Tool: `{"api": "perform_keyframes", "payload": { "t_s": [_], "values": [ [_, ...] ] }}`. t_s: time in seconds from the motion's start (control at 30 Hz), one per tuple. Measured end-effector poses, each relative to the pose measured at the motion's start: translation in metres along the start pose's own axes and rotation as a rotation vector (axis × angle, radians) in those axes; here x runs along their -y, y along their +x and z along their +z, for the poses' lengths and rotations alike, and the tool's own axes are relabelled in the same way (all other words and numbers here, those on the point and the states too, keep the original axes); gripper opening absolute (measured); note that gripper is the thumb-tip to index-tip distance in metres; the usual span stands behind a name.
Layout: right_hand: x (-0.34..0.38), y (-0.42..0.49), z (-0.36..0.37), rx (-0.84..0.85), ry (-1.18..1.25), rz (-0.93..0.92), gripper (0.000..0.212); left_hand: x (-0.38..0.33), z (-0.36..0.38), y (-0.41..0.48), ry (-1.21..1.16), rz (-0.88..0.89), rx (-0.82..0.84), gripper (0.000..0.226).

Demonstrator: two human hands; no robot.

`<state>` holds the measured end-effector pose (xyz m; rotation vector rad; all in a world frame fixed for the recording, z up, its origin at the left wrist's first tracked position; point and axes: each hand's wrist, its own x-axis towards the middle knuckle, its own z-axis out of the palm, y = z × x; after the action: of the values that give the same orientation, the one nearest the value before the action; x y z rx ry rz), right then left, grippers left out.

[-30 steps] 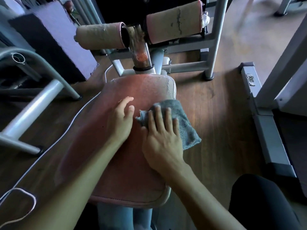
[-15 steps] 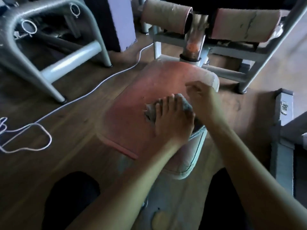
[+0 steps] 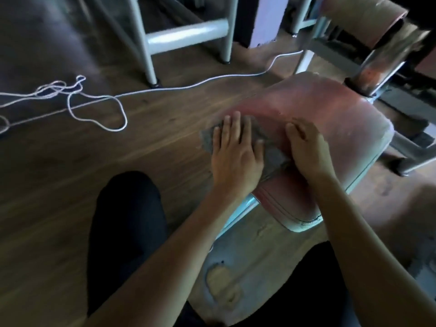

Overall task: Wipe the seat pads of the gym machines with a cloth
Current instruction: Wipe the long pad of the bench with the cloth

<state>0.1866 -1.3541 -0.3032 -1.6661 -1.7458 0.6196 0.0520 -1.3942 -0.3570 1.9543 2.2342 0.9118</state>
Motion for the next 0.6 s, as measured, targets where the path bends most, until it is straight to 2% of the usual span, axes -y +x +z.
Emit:
{"api": "perform_keyframes", "payload": {
  "t_s": [0.2, 0.27, 0.37, 0.5, 0.6],
  "values": [
    [-0.011, 0.002, 0.009, 0.055, -0.041, -0.052, 0.033, -0.004, 0.015, -0.003, -0.68, -0.52, -0.287, 0.071],
    [-0.016, 0.008, 0.004, 0.11, -0.006, -0.015, 0.038, -0.022, 0.016, -0.011, -0.804, -0.653, -0.33, 0.068],
    [-0.025, 0.026, -0.013, 0.172, -0.041, -0.001, 0.049, -0.056, 0.025, -0.044, -0.842, -0.642, -0.383, 0.064],
    [-0.035, 0.034, -0.017, 0.218, -0.226, -0.196, 0.048, -0.104, 0.03, -0.101, -0.892, -0.577, -0.368, 0.064],
    [-0.045, 0.034, -0.014, 0.231, -0.308, -0.268, 0.044, -0.093, 0.03, -0.088, -0.886, -0.563, -0.361, 0.065]
  ]
}}
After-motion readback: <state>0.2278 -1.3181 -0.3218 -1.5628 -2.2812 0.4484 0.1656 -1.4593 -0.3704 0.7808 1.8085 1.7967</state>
